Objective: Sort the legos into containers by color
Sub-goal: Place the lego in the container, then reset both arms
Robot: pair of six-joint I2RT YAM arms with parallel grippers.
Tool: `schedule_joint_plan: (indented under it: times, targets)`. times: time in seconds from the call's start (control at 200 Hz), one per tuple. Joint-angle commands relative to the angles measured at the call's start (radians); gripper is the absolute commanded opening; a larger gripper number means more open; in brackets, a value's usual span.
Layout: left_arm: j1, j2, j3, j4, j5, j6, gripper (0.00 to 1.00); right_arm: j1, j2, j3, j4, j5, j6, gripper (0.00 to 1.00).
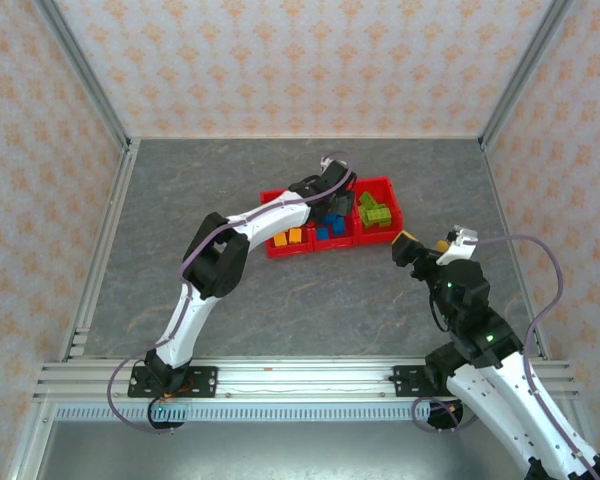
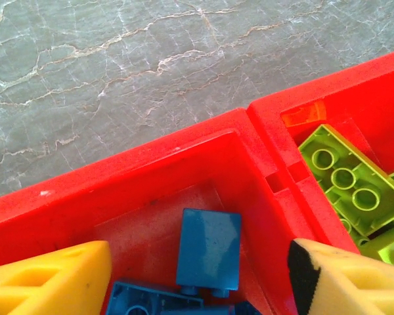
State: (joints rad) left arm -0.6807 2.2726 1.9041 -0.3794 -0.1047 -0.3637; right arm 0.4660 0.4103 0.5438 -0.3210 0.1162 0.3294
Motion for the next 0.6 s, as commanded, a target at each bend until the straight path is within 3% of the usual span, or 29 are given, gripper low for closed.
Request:
schedule_joint_plan:
  times: [0.0, 0.125, 0.275, 0.43, 0.596]
  targets:
    - [-0.004, -0.116, 0.007, -0.012, -0.026, 0.028, 0.77, 0.008, 0.001, 0.002, 0.01, 0.019, -0.001, 1.0]
    - [-0.005, -0.217, -0.054, 0.004, -0.053, 0.041, 0.81, 0.008, 0.001, 0.002, 0.011, 0.019, 0.001, 1.0]
    - [-0.005, -0.436, -0.249, 0.106, -0.093, 0.052, 0.88, 0.008, 0.001, 0.003, 0.008, 0.02, 0.002, 1.0]
    - [-0.005, -0.697, -0.569, 0.242, -0.19, 0.058, 0.93, 0.008, 0.004, 0.001, 0.006, 0.035, 0.008, 1.0]
    - [0.003, -0.948, -0.924, 0.363, -0.383, 0.054, 0.99, 0.009, 0.009, -0.006, 0.011, 0.059, 0.024, 1.0]
